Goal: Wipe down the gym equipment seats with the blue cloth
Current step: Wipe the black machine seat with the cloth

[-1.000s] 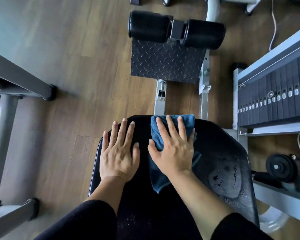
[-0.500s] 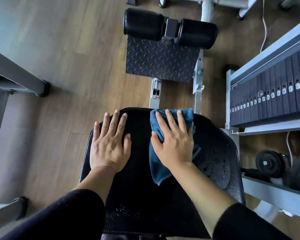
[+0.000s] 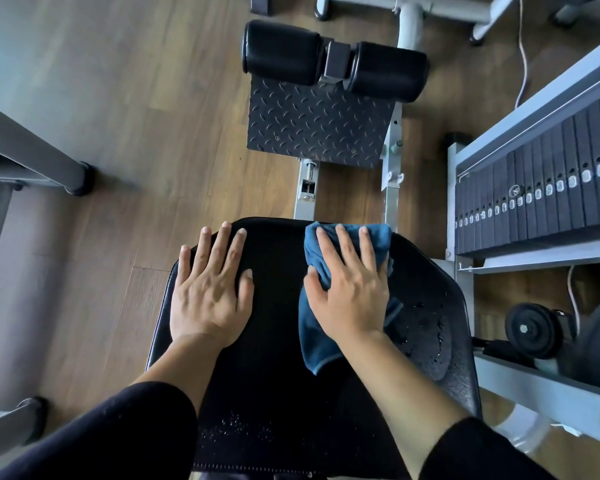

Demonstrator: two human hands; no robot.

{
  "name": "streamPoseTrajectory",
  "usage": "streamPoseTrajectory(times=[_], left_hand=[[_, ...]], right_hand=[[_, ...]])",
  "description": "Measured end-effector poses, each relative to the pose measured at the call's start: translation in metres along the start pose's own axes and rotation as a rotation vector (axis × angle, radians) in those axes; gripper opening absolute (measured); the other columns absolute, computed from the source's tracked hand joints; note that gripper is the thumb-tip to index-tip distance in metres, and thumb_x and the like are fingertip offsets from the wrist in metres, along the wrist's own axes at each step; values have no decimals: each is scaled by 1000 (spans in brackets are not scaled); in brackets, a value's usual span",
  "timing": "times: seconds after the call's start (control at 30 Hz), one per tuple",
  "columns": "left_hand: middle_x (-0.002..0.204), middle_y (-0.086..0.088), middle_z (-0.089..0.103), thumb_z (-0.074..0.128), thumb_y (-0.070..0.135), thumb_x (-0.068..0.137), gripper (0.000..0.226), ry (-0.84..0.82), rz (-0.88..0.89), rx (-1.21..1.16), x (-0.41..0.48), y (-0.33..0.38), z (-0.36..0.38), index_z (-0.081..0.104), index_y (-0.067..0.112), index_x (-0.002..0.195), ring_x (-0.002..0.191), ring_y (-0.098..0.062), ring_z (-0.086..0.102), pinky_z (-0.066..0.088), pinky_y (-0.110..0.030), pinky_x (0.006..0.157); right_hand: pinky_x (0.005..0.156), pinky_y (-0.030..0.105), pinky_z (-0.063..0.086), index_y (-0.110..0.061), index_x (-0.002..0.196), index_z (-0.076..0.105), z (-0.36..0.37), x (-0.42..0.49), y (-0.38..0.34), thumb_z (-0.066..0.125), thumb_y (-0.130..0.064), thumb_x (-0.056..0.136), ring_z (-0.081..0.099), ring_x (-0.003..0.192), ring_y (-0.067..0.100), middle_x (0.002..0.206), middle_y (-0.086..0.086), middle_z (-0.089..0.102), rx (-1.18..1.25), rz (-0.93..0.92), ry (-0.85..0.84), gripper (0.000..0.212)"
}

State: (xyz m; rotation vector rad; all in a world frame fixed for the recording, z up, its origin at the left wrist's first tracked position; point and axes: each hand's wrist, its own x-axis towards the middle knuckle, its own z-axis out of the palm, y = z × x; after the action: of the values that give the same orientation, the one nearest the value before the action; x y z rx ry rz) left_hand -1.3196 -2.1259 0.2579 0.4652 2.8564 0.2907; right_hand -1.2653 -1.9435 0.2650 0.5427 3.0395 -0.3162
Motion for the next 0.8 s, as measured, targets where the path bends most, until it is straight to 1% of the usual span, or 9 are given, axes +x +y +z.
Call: streamPoseTrajectory(times=[0.13,0.2,0.3,0.5,0.67,0.8], left_hand=[[160,7,4,18,43,92,62,1,-2,-7,-1,0,-1,12,30,152,147,-16,-2,1,-42,120],[160,8,3,18,43,92,62,-2,-6,-13,0,1,-1,12,30,152,147,-15,-3,1,-41,120],[160,8,1,17,43,92,62,-9,-3,-5,1,2,-1,10,31,152,147,-14,-5,-1,-41,120],[160,9,0,16,44,92,62,-6,-12,7,0,2,-2,9,31,152,147,-14,-7,-4,-39,120],[160,7,3,17,43,92,61,-4,-7,-3,-1,1,-1,12,30,152,147,-15,-4,0,-42,120],[160,7,4,18,43,92,62,-5,-7,6,0,2,0,12,30,152,147,-16,-3,2,-43,120]], right_hand=[[104,63,35,-26,141,47,2,-5,7,39,-43,91,28,142,32,146,3,45,-7,-18,23,53],[105,63,33,-26,141,47,1,-18,12,40,-42,92,27,143,31,147,3,45,3,4,54,52],[106,63,32,-27,141,46,1,-29,17,40,-42,91,26,143,31,146,3,45,7,31,57,53],[104,65,32,-27,141,46,0,4,5,35,-45,87,28,142,34,146,3,46,20,54,22,58],[106,64,32,-25,142,45,1,-11,13,38,-43,91,27,143,32,146,4,46,7,19,63,55],[106,64,30,-26,142,46,1,-21,16,39,-43,90,27,143,33,146,3,46,-4,57,75,55]])
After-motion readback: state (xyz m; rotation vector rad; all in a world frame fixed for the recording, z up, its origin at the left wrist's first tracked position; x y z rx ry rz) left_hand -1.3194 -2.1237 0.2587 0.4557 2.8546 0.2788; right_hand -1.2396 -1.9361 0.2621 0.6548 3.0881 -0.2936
